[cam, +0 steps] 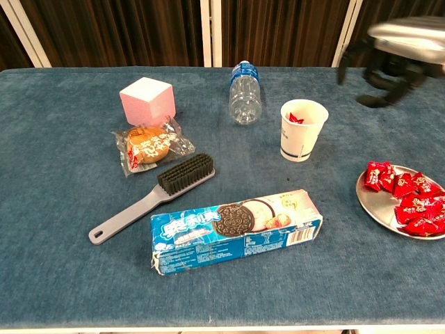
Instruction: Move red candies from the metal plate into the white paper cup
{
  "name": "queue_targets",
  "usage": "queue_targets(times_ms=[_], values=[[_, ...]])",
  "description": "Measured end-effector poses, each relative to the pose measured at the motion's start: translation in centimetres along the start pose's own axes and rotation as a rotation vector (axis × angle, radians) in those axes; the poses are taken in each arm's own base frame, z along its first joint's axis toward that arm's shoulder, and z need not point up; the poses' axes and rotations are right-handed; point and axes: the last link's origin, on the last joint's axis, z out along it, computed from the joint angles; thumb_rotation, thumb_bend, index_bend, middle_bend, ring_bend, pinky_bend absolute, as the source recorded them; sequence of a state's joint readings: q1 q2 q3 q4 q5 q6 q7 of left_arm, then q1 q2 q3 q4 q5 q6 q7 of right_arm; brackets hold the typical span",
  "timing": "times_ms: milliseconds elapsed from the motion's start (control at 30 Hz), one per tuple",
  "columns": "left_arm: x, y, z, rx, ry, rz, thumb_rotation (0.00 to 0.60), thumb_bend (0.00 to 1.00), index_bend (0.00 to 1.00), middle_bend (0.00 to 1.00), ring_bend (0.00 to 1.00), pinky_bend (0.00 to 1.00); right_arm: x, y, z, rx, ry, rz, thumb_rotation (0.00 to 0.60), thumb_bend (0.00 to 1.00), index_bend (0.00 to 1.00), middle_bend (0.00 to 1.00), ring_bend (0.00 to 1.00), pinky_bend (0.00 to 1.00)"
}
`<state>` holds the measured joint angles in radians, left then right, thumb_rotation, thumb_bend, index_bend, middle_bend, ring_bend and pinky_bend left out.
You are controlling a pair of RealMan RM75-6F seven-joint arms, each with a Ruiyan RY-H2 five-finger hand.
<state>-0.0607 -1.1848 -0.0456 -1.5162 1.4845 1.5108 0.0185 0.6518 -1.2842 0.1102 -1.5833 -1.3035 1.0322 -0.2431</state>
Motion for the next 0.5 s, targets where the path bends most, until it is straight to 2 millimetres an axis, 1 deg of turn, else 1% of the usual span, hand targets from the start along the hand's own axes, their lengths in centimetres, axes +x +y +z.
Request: queue_targets(times_ms=[33, 133, 233, 367, 500], values=[[0.0, 0.1, 0.0, -0.002, 0.000, -0.001, 0.600, 0.00, 0.07, 0.10, 0.00, 0.00, -0.5, 0.5, -1.1, -0.012, -0.015, -0.008, 0.600, 0.46, 0.49, 0.91, 1.00, 1.00], [-0.1, 0.2, -0.1, -0.006, 0.001, -0.004, 0.600, 0.00, 0.07, 0.10, 0.00, 0.00, -1.9, 1.5, -3.2, -0.034, -0.067, -0.034, 0.600, 0.44, 0.51, 0.91, 1.00, 1.00], [-0.1, 0.1, -0.1, -0.003, 0.001, -0.004, 0.600, 0.00, 0.07, 0.10, 0.00, 0.00, -3.3, 2.2, -4.6, -0.042, -0.114, -0.077, 0.600, 0.44, 0.52, 0.91, 1.00, 1.00], [0.0, 0.2, -0.2, -0.004, 0.006, -0.005, 0.600, 0.00, 0.07, 0.10, 0.00, 0.00, -5.0, 2.8, -5.2, -0.042, -0.158, -0.120, 0.600, 0.44, 0.53, 0.91, 1.00, 1.00], [0.1, 0.2, -0.3, -0.003, 0.007, -0.003, 0.600, 0.00, 0.07, 0.10, 0.00, 0.00, -6.1, 2.7, -4.9, -0.025, -0.169, -0.148, 0.600, 0.44, 0.53, 0.91, 1.00, 1.00]])
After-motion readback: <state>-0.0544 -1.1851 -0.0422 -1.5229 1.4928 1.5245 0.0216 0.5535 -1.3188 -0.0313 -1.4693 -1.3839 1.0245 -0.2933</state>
